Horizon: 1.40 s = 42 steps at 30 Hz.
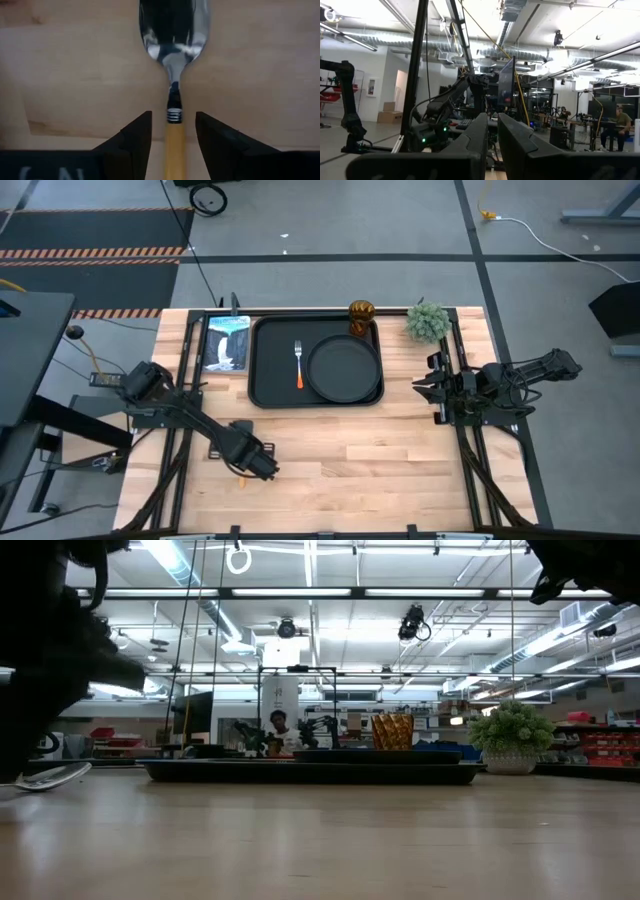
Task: Pick and place plate/cup/fork/spoon on tray
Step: Put the yellow spoon on the black serving tray to the left side of the black plate
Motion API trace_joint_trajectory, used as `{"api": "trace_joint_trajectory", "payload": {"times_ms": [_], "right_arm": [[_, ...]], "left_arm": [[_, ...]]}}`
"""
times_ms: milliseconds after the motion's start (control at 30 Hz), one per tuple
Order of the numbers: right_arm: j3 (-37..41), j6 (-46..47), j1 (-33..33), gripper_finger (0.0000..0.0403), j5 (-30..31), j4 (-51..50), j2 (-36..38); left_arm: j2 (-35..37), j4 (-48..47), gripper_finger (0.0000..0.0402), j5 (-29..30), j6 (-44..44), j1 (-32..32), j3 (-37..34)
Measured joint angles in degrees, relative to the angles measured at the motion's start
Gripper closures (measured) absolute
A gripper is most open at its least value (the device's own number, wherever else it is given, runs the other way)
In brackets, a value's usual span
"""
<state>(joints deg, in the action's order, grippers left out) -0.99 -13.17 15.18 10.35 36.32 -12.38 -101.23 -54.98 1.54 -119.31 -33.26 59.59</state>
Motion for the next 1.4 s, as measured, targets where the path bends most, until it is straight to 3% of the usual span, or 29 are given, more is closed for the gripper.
{"api": "trace_joint_trajectory", "payload": {"times_ms": [267,800,1400], "right_arm": [[0.0,0.0,0.0,0.0353,0.0,0.0,0.0],[0.0,0.1,0.0,0.0353,0.0,0.0,0.0],[0.0,0.0,0.0,0.0353,0.0,0.1,0.0]], "left_arm": [[-1.2,0.4,0.0262,-1.2,0.4,0.0,0.0],[-1.1,0.9,0.0346,-0.6,1.3,-0.1,0.1],[0.8,-0.9,0.0358,0.0,1.6,0.4,0.0]]}}
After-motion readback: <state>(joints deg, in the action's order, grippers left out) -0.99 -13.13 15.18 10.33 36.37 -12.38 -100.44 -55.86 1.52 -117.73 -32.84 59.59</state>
